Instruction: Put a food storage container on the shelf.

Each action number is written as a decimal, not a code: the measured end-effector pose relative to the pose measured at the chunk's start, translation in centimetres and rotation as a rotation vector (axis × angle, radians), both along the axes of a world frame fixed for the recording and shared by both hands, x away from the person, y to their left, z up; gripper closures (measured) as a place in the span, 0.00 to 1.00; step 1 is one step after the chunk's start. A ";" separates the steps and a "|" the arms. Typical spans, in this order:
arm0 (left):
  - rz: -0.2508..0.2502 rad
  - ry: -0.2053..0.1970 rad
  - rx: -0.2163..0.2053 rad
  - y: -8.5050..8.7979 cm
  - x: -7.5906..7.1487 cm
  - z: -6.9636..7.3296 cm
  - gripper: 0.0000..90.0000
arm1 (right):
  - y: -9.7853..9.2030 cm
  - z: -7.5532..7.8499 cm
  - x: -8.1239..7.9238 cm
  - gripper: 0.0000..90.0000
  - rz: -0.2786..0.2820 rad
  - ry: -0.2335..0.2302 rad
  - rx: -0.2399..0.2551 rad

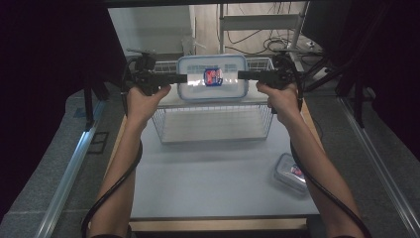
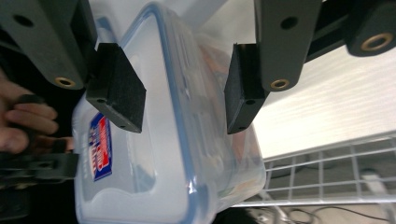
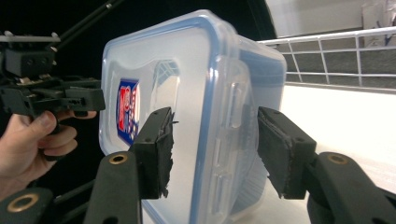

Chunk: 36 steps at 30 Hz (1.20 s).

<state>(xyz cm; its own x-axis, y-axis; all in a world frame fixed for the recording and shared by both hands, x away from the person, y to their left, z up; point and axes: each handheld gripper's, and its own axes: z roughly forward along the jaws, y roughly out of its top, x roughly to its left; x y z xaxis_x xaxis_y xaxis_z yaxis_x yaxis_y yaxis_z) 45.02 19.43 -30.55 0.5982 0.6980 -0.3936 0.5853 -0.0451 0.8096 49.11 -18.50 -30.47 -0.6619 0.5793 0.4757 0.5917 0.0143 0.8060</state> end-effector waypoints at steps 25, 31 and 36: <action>0.013 -0.196 0.074 0.3 -3.0 -0.7 0.28 | -1.5 0.8 -2.8 0.70 -0.038 -0.178 -0.159; -0.007 -0.290 0.097 0.4 -5.0 -1.5 0.22 | -1.3 0.4 -5.3 0.92 -0.013 -0.253 -0.220; -0.011 -0.335 0.121 0.0 -6.3 -2.7 0.17 | -0.5 -0.8 -6.6 1.00 0.017 -0.280 -0.275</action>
<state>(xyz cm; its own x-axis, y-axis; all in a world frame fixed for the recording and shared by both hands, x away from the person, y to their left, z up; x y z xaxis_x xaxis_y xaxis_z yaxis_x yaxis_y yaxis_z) 38.74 19.44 -33.25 0.6876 0.7206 -0.0891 0.2874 -0.1575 0.9448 42.55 -18.97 -31.23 -0.7547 0.6478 0.1038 0.3471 0.2599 0.9011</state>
